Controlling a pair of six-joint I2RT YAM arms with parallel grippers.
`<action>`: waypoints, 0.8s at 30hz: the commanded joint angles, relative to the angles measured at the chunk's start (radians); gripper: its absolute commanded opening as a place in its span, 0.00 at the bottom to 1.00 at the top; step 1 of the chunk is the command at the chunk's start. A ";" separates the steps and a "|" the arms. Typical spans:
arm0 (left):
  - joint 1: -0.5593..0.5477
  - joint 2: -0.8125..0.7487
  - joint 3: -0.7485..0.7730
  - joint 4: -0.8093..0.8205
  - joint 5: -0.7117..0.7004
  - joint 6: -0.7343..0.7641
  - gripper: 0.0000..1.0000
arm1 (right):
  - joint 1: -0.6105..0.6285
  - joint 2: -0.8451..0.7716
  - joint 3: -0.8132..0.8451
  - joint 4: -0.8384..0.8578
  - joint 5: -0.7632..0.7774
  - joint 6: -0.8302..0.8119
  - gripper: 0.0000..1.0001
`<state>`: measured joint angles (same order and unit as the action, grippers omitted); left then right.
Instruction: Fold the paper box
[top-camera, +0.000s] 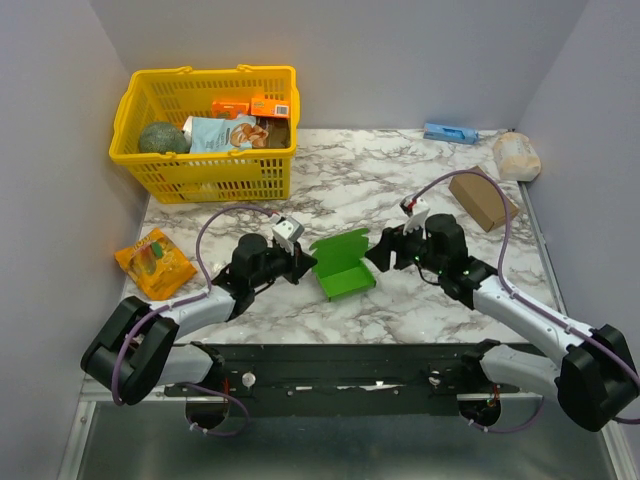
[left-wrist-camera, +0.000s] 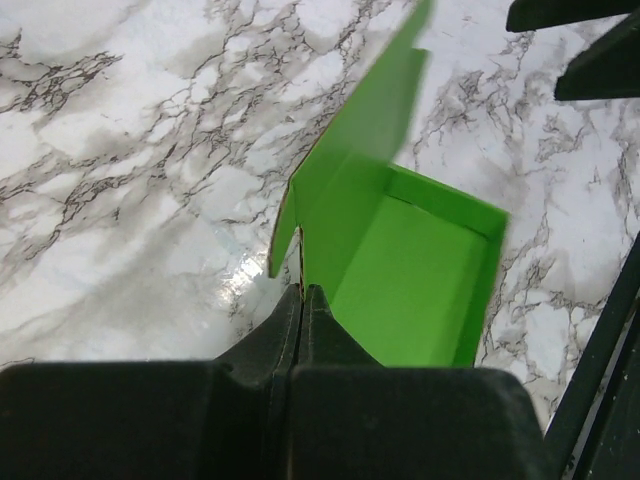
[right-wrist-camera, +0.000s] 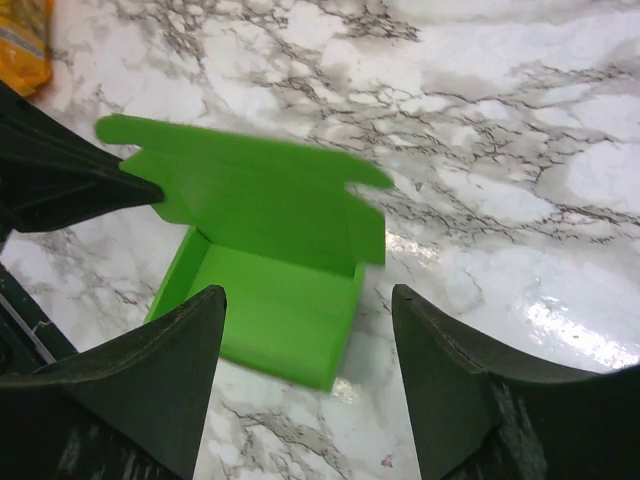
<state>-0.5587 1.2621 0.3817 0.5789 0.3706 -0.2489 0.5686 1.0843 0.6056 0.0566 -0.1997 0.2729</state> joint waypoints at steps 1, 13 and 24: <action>-0.006 -0.020 -0.009 0.035 0.060 0.025 0.00 | -0.042 0.019 -0.018 -0.043 -0.090 -0.081 0.74; -0.006 -0.049 -0.024 0.042 0.094 0.033 0.00 | -0.068 0.143 0.011 -0.009 -0.107 -0.166 0.75; -0.003 -0.078 -0.043 0.067 0.154 0.023 0.00 | -0.142 0.209 0.002 0.129 -0.286 -0.204 0.79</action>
<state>-0.5587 1.2083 0.3527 0.6014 0.4679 -0.2321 0.4477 1.2804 0.5976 0.1005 -0.3836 0.1169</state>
